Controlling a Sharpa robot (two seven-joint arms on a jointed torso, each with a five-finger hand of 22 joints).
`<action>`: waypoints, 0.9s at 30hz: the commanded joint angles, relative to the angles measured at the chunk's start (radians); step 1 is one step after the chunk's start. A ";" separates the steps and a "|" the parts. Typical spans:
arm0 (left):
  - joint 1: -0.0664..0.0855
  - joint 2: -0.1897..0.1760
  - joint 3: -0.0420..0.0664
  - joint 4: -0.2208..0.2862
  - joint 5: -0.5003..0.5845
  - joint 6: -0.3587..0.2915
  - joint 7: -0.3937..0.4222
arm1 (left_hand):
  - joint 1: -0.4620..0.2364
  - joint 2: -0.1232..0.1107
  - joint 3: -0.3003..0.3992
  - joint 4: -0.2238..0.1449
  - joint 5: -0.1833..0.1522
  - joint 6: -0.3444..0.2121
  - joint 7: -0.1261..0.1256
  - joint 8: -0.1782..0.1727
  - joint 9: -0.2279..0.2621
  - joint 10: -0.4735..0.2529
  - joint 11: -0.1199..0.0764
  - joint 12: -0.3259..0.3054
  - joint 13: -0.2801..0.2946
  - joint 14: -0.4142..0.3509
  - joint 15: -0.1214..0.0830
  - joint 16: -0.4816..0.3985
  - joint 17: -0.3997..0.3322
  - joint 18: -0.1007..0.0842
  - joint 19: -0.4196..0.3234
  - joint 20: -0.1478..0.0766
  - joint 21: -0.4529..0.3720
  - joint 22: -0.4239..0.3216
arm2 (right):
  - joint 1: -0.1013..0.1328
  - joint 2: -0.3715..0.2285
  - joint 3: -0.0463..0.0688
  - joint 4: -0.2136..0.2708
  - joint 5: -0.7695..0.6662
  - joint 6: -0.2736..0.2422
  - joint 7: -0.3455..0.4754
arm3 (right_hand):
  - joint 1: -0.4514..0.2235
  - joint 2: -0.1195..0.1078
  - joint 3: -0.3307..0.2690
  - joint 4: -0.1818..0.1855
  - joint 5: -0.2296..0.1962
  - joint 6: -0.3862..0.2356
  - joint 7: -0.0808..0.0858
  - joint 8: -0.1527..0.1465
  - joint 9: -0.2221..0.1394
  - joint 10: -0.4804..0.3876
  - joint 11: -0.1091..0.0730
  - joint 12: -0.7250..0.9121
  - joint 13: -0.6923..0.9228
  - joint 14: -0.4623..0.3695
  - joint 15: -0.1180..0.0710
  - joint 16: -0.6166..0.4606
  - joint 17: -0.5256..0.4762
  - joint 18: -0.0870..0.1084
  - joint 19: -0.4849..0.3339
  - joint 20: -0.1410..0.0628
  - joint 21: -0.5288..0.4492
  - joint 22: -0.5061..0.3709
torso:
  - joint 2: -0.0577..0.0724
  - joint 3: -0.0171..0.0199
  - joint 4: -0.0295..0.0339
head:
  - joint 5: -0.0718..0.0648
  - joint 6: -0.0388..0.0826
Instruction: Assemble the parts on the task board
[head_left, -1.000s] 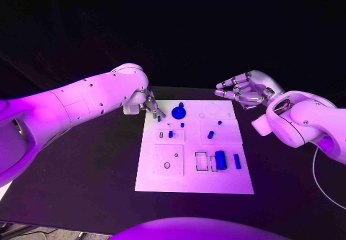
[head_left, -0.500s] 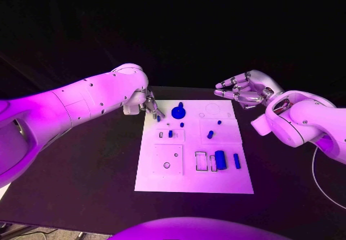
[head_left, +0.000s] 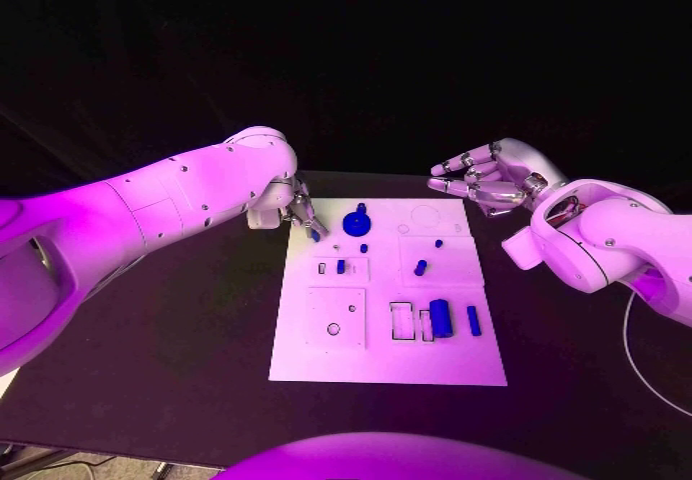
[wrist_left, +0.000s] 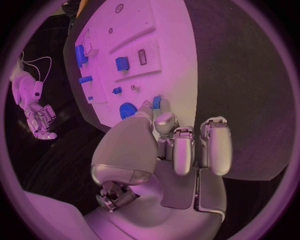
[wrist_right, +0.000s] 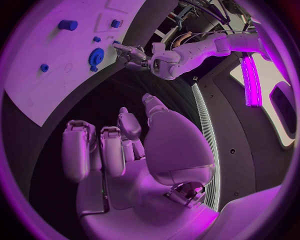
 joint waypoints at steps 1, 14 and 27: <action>0.000 0.003 0.000 0.000 0.014 0.004 -0.003 | 0.042 0.012 0.030 -0.030 0.005 -0.010 -0.006 -0.001 -0.004 -0.002 -0.007 -0.007 -0.004 0.106 -0.009 0.003 0.263 -0.010 0.029 -0.008 -0.004 0.123 | -0.001 0.001 0.000 0.001 -0.007 0.016 0.001 | 0.004 0.008 -0.005 -0.004 0.003 0.001 0.001 0.003 0.001 -0.004 0.000 -0.002 0.001 0.080 -0.004 -0.004 0.164 0.003 -0.004 0.001 -0.004 -0.001 | 0.000 0.0003 0.0002 | 0.001 -0.002; 0.000 -0.033 -0.001 0.056 0.061 -0.072 0.021 | 0.006 -0.078 0.448 -0.137 0.003 -0.034 0.005 0.030 -0.013 -0.001 0.002 -0.022 -0.024 0.106 -0.004 0.003 0.263 -0.009 0.027 -0.002 -0.011 0.121 | -0.001 0.002 0.000 -0.001 -0.008 0.023 -0.002 | 0.005 0.008 -0.005 -0.004 0.005 0.001 0.001 0.003 0.001 -0.003 0.000 0.000 0.002 0.080 -0.005 -0.004 0.164 0.003 -0.005 0.001 -0.004 -0.002 | -0.002 0.0019 0.0011 | 0.000 -0.004; -0.014 -0.165 -0.004 0.283 0.103 -0.220 0.029 | -0.063 -0.117 0.572 -0.173 0.001 -0.037 0.001 0.071 -0.002 0.007 -0.002 -0.019 -0.028 0.106 -0.004 0.003 0.263 -0.011 0.031 -0.005 -0.007 0.129 | -0.001 0.001 -0.002 -0.004 -0.008 0.029 -0.006 | 0.006 0.008 -0.006 -0.004 0.006 0.002 0.000 0.003 0.001 -0.003 -0.001 0.001 0.002 0.080 -0.005 -0.005 0.163 0.003 -0.005 0.001 -0.005 -0.002 | -0.004 0.0033 0.0044 | 0.004 -0.003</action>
